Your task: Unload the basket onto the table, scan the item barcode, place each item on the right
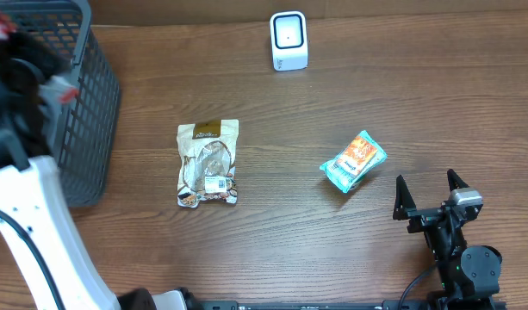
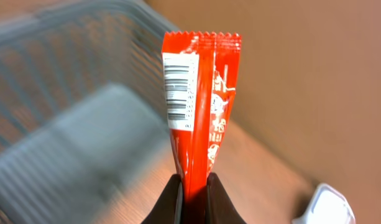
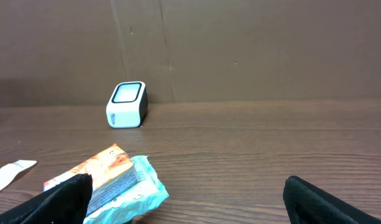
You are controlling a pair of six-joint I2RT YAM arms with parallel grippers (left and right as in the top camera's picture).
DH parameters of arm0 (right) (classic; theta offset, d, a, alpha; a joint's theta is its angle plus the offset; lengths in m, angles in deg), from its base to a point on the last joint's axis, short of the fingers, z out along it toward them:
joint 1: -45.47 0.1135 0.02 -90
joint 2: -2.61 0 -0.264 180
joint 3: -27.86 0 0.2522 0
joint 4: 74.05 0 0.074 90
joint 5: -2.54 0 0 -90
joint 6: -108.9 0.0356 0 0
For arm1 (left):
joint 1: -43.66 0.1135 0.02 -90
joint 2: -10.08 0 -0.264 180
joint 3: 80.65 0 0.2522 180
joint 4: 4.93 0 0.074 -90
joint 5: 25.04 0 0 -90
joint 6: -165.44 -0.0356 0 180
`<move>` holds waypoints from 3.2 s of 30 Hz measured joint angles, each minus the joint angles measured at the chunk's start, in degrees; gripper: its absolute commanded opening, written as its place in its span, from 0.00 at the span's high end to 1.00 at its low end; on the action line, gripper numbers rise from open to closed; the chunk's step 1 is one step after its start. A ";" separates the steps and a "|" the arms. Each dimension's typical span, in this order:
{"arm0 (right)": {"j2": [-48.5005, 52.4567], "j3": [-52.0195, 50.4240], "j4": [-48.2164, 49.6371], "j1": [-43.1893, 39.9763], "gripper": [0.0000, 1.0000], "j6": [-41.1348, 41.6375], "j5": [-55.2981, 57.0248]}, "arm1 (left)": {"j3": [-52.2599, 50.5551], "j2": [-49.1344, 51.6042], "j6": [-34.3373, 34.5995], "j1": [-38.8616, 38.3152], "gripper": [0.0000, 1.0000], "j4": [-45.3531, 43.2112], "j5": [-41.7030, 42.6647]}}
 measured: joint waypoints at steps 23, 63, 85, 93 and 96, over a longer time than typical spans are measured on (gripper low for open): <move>0.00 0.00 -0.02 0.00 0.00 0.00 0.00 | -29.49 14.84 3.28 -24.65 0.96 9.68 -2.16; 0.00 0.00 -0.02 0.00 0.00 0.00 0.00 | -31.61 16.96 -5.77 -24.76 0.35 4.68 6.73; 0.00 0.00 -0.02 0.00 0.00 0.02 0.00 | -29.92 10.88 -11.87 -28.13 0.00 -0.72 29.35; 0.00 0.00 -0.02 0.00 0.00 0.02 -0.02 | -29.92 10.88 -11.89 -28.13 0.00 -0.70 25.86; 0.00 0.00 0.00 0.02 0.00 0.02 -0.09 | -29.92 10.88 -11.87 -28.13 0.00 -0.70 25.27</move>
